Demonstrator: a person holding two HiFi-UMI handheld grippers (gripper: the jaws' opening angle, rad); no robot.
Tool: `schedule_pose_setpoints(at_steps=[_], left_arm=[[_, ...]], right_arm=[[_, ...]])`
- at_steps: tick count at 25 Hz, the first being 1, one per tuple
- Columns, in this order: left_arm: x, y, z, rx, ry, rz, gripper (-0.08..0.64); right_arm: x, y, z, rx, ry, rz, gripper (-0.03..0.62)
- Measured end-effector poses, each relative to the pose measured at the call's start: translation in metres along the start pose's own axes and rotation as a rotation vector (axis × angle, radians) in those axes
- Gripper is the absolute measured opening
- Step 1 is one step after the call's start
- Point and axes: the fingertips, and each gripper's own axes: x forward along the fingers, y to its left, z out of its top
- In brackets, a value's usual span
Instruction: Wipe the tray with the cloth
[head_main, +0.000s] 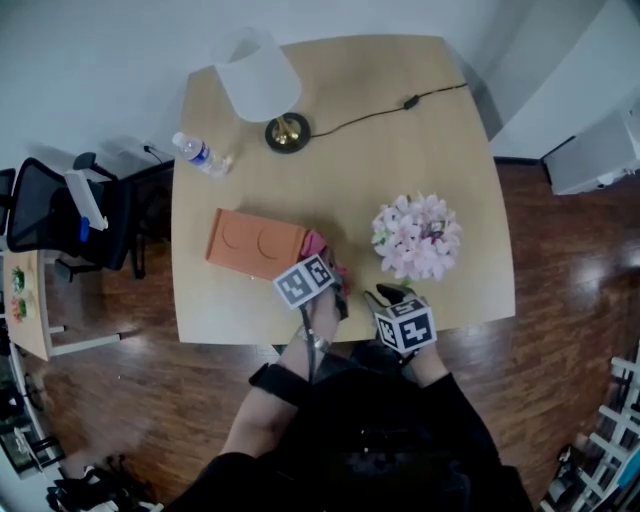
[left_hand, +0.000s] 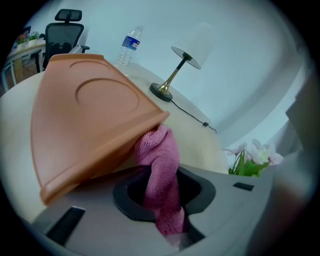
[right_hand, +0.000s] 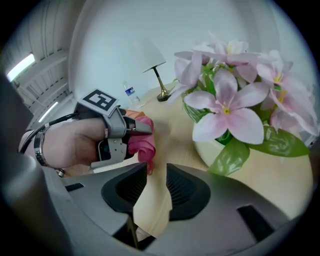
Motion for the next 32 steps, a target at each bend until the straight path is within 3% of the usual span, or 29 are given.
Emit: schedule_pose_setpoints(at_steps=[4,9,13,16,19,24,28,32], left_arm=[[0.019,-0.019,0.023,0.001,-0.010,-0.021,0.094],[0.025,-0.051,0.047,0.060,-0.001,-0.093,0.094],[-0.008,-0.088,0.072,0.141,-0.007,-0.264,0.094],[-0.063,-0.097,0.079,0.301,0.000,-0.404,0.094],[-0.117,-0.057,0.077,0.480,0.016,-0.438,0.092],[-0.173,0.065,0.079,0.704,0.065,-0.324,0.092],[-0.194,0.145,0.090,0.715,0.083,-0.270,0.091],[-0.195,0.189,0.108,0.709,0.095,-0.252,0.091]], right_arm=[[-0.004,-0.004,0.000,0.030,-0.014,-0.029,0.133],[-0.006,0.003,0.005,0.061,-0.035,-0.051,0.133],[-0.003,0.017,0.014,0.085,-0.056,-0.074,0.133],[0.001,0.033,0.025,0.101,-0.081,-0.086,0.133],[0.007,0.053,0.040,0.110,-0.108,-0.105,0.133],[0.029,0.091,0.059,0.130,-0.149,-0.125,0.133],[0.054,0.119,0.050,0.179,-0.144,-0.173,0.133],[0.069,0.148,0.040,0.207,-0.136,-0.204,0.133]])
